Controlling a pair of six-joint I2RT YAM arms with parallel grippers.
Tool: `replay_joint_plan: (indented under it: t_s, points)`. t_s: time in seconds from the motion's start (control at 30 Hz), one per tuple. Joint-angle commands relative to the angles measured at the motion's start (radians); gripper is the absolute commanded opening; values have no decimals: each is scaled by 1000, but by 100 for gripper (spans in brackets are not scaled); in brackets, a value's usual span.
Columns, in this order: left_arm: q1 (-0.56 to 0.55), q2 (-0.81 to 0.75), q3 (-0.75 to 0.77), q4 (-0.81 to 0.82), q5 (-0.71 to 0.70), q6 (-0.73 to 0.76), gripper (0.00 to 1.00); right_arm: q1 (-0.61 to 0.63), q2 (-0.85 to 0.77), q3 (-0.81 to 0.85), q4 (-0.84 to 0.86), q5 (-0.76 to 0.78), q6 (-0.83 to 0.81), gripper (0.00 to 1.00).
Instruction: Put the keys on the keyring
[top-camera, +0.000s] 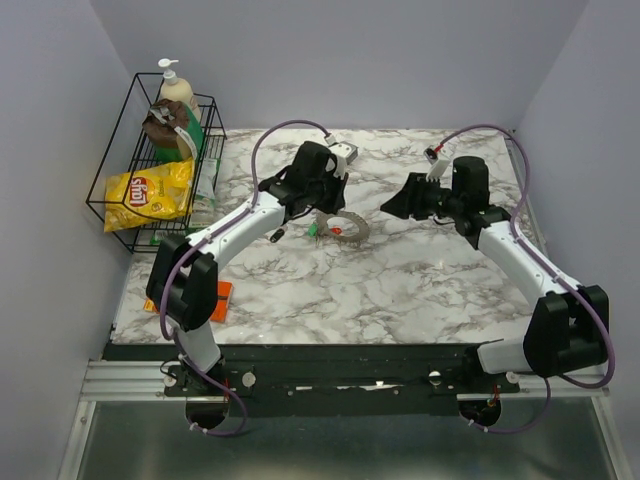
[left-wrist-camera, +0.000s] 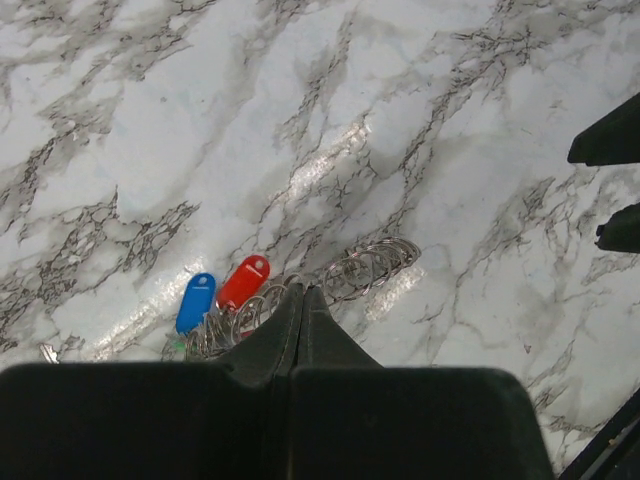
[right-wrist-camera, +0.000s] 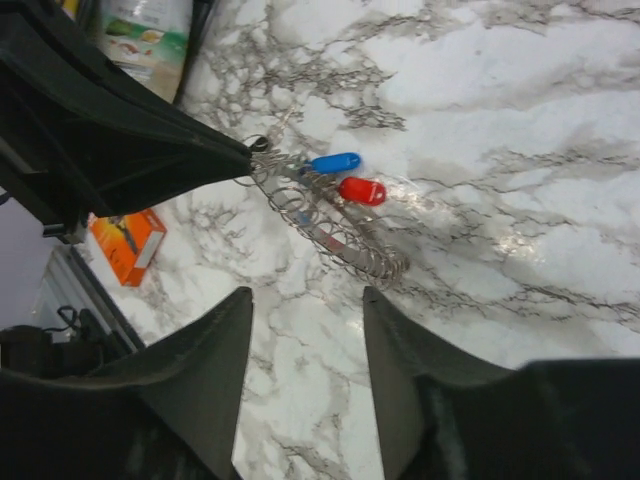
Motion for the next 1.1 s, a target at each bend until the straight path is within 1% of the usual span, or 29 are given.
replay_joint_plan:
  t_s: [0.0, 0.03, 0.13, 0.33, 0.53, 0.67, 0.73, 0.83, 0.97, 1.07]
  points:
    - [-10, -71, -51, 0, 37, 20, 0, 6, -32, -10, 88, -133, 8, 63]
    - [-11, -76, -73, 5, 41, 17, 0, 6, -32, -22, 117, -149, 10, 69]
    - [-17, -95, -108, 23, 42, 9, 0, 9, -22, -41, 168, -196, 2, 75]
    - [-23, -158, -180, 59, 54, 9, 0, 27, -10, -61, 237, -251, 8, 77]
    - [-25, -201, -203, 69, 132, 23, 0, 72, 20, -53, 295, -301, 16, 76]
    - [-25, -223, -213, 68, 166, 35, 0, 98, 40, -47, 309, -322, 8, 75]
    - [-25, -234, -216, 65, 179, 41, 0, 101, 48, -56, 344, -334, 25, 75]
    - [-26, -252, -226, 68, 204, 53, 0, 101, 57, -77, 389, -350, 37, 72]
    - [-26, -270, -240, 68, 244, 69, 0, 103, 85, -87, 436, -374, 57, 64]
    - [-26, -273, -248, 71, 256, 75, 0, 107, 116, -85, 452, -393, 57, 61]
